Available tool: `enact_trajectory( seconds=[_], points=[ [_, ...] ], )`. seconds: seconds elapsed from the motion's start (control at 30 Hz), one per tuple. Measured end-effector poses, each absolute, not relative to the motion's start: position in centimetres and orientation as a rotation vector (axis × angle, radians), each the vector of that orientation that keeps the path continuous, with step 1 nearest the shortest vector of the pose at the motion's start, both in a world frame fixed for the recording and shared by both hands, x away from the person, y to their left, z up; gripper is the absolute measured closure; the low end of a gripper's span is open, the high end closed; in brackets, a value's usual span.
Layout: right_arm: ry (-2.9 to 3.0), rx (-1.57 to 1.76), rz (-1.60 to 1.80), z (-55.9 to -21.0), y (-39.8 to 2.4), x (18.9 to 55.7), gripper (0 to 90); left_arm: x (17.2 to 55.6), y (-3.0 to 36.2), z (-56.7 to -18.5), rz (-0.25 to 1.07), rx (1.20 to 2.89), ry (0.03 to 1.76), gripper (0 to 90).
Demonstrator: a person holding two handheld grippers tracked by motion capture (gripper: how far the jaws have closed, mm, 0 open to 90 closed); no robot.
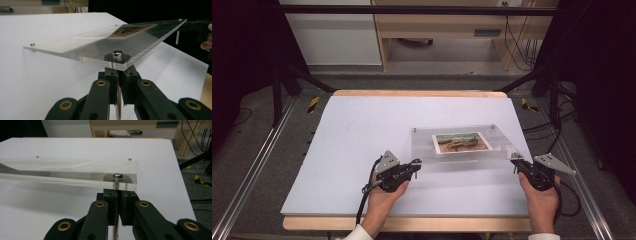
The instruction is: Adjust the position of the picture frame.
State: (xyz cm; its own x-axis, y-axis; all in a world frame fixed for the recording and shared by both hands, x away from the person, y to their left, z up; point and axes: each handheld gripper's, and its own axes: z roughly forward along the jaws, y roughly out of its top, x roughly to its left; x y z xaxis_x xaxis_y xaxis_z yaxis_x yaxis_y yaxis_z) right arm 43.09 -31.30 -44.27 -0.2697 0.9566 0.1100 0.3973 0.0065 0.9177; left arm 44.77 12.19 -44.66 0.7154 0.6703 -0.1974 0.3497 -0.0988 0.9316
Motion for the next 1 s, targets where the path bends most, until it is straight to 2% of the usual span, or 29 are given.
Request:
enact_trajectory(
  seconds=[0.17,0.6,1.0],
  points=[
    [1.712,1.385,1.23,-43.3,-29.4,43.2,85.4,45.1,14.0,-44.0,0.331,1.664,0.846,83.9],
    [1.72,1.338,1.302,-41.6,-23.2,46.0,85.2,46.5,19.9,-41.7,0.447,1.616,0.878,83.6],
    [1.742,1.314,1.312,-41.6,-19.9,48.2,84.7,48.5,23.0,-42.0,0.466,1.596,0.898,83.4]
  ],
)
